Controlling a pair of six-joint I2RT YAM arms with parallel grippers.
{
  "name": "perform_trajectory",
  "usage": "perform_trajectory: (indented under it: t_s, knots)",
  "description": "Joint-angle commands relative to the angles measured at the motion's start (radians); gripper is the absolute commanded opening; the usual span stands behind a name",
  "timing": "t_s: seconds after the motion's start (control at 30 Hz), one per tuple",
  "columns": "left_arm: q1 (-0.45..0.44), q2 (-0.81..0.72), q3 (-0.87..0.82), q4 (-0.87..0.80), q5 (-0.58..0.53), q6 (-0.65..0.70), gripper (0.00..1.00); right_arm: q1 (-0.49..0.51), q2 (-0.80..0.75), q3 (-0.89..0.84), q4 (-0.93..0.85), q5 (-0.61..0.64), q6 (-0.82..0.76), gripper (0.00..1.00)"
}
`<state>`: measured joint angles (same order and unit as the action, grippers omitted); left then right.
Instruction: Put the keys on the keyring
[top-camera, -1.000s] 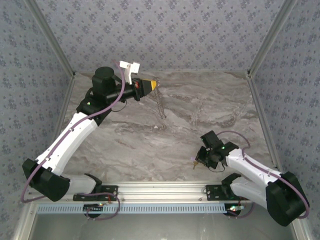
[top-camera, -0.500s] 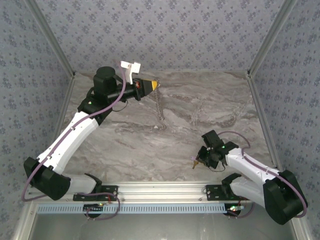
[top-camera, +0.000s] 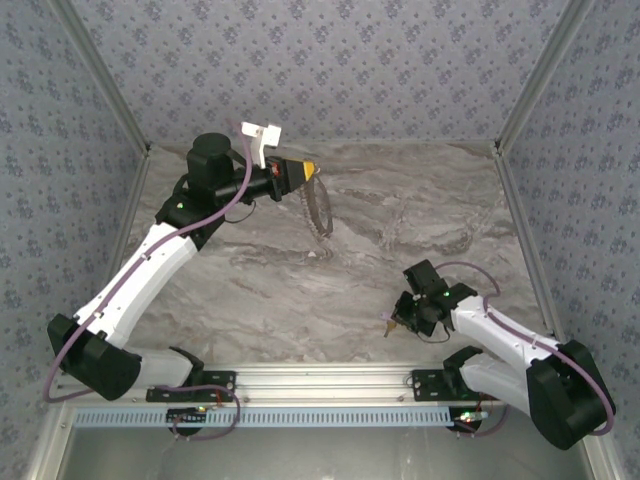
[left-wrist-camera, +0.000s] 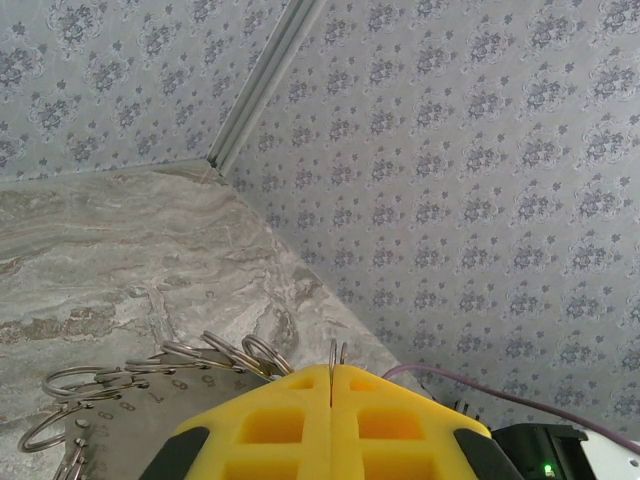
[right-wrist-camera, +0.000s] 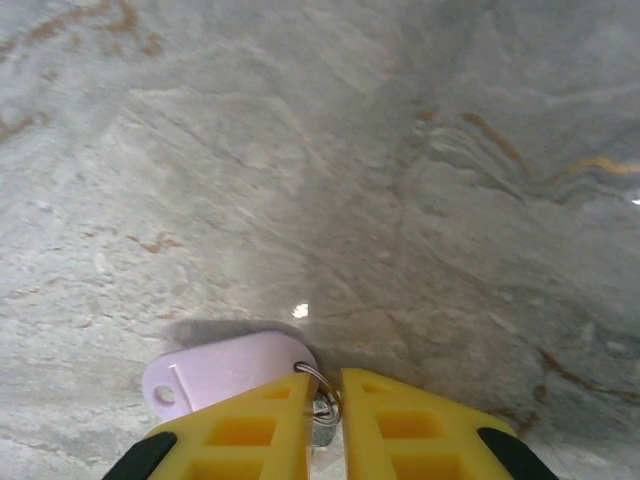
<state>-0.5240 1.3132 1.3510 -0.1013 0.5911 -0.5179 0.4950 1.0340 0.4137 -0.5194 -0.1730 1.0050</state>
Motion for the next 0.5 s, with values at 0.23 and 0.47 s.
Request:
perform_trajectory:
  t_s: [0.23,0.47]
  knots:
    - [0.0,0.004,0.0,0.068,0.027,-0.007,0.0,-0.004,-0.02,0.023,0.034,-0.012,-0.003,0.2]
    - [0.002,0.006,-0.001,0.072,0.035,-0.007,0.0,-0.005,0.004,0.02,0.047,-0.014,-0.006,0.13]
